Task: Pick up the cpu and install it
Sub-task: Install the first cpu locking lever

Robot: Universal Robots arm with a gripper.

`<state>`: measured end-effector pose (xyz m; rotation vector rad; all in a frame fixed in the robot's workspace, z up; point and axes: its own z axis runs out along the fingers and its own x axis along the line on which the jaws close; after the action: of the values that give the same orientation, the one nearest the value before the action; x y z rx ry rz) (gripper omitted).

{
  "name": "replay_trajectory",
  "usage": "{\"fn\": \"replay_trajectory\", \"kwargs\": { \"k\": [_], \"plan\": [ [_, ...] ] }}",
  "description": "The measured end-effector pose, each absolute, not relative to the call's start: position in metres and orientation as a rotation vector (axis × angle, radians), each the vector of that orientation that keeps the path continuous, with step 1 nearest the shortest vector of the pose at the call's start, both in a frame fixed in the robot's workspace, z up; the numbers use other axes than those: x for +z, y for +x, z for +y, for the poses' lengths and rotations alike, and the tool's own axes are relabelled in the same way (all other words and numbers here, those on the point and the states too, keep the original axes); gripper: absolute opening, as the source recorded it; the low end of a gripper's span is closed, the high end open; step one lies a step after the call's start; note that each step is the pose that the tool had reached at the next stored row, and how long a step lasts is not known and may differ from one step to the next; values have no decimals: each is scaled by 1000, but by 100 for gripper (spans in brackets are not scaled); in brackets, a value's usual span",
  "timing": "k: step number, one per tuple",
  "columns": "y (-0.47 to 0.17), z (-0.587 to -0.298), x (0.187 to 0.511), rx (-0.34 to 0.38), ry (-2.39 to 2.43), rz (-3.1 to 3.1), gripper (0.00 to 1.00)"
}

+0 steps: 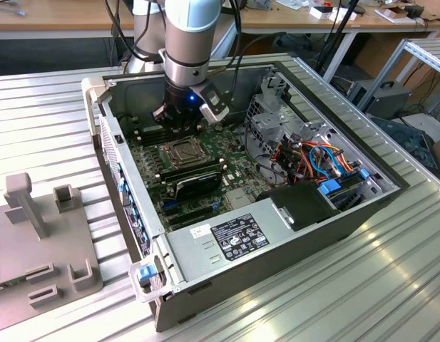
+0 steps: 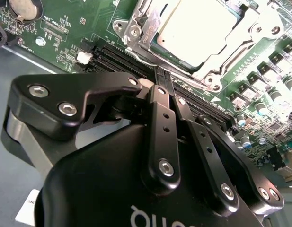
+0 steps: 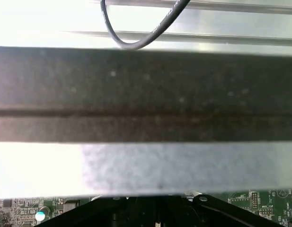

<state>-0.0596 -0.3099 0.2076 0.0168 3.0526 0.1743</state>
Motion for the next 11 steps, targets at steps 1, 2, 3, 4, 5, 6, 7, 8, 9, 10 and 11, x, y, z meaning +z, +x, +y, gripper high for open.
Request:
{"fn": "replay_trajectory", "kwargs": {
  "k": [1,2,3,4,5,6,7,8,9,10,11],
  "plan": [
    [-60,-310,208,174,17,3053,11],
    [-59,-310,209,174,17,3052,11],
    [-59,-310,209,175,17,3052,11],
    [-59,-310,209,175,17,3052,11],
    [-59,-310,209,174,17,3053,11],
    [-59,-310,209,174,17,3053,11],
    [-59,-310,209,176,17,3053,11],
    [-59,-311,209,194,18,3052,11],
    [-59,-311,209,196,18,3052,11],
    [-59,-311,209,197,18,3051,11],
    [-59,-311,209,198,18,3052,11]
  ]
}}
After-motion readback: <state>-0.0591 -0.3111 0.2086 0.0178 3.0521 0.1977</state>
